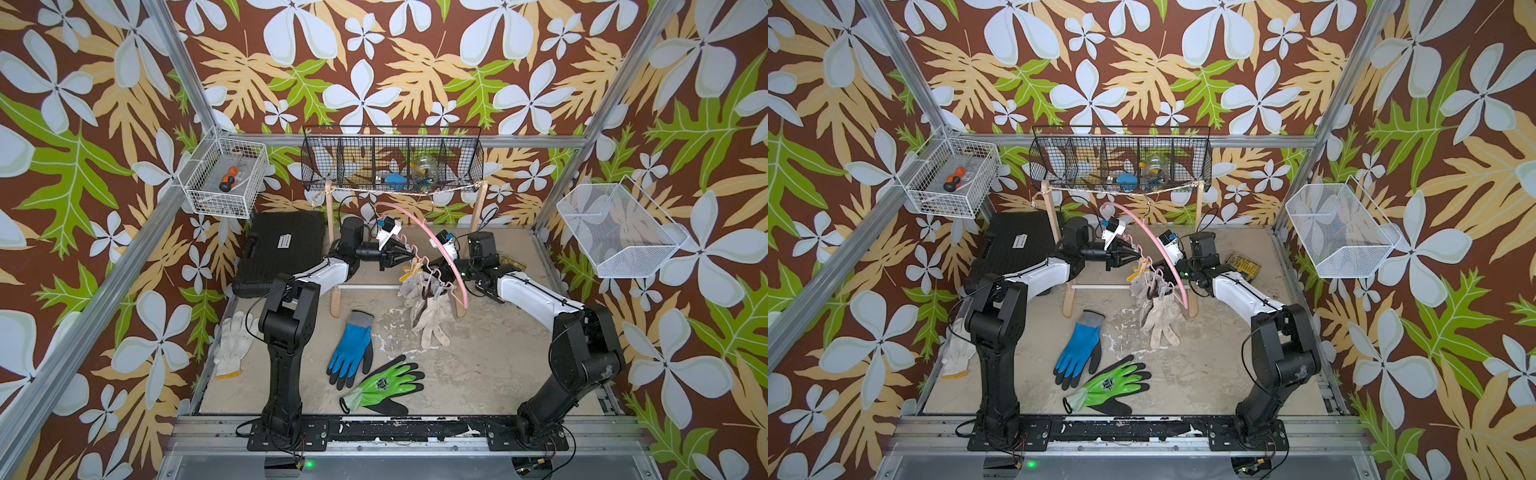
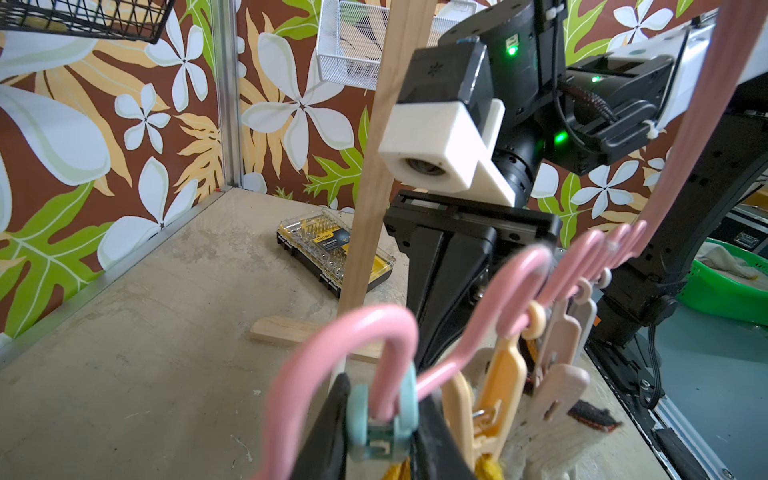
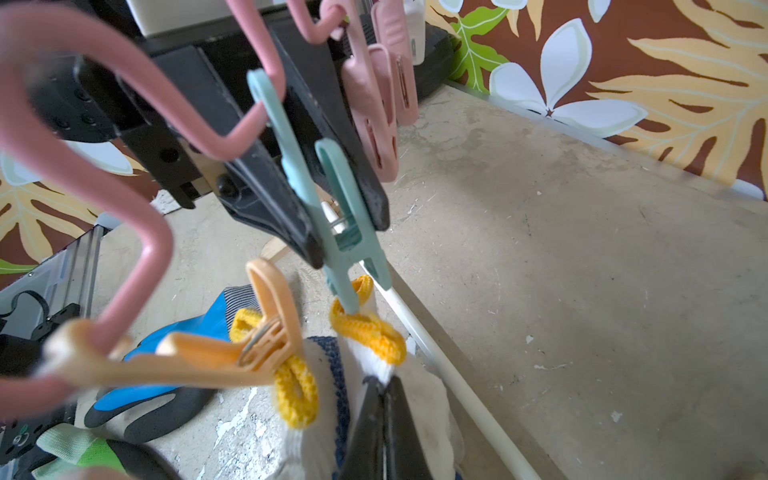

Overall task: Clip the gloves onto a hanger to dry
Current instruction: Clamp the glove onto the hanger.

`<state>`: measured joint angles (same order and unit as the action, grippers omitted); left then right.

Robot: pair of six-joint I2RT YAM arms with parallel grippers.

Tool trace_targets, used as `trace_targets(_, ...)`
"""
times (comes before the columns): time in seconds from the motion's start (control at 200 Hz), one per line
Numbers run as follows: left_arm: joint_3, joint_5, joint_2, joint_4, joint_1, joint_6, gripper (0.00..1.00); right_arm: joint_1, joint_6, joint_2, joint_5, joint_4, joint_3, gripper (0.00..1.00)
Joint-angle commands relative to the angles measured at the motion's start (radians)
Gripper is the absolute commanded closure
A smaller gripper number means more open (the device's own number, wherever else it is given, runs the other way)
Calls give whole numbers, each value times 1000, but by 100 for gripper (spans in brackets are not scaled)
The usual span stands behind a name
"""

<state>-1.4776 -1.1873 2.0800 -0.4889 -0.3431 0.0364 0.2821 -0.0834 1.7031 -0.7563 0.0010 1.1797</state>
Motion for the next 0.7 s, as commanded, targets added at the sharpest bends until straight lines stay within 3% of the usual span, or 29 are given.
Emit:
trace_targets(0.0,1,-36,7,-79,2,-36,85,2,23,0,-30,57,-8,100)
trace_targets(0.696,16,-51,28,-114,1,-72,86,14,97,-8,-16,158,-12,100)
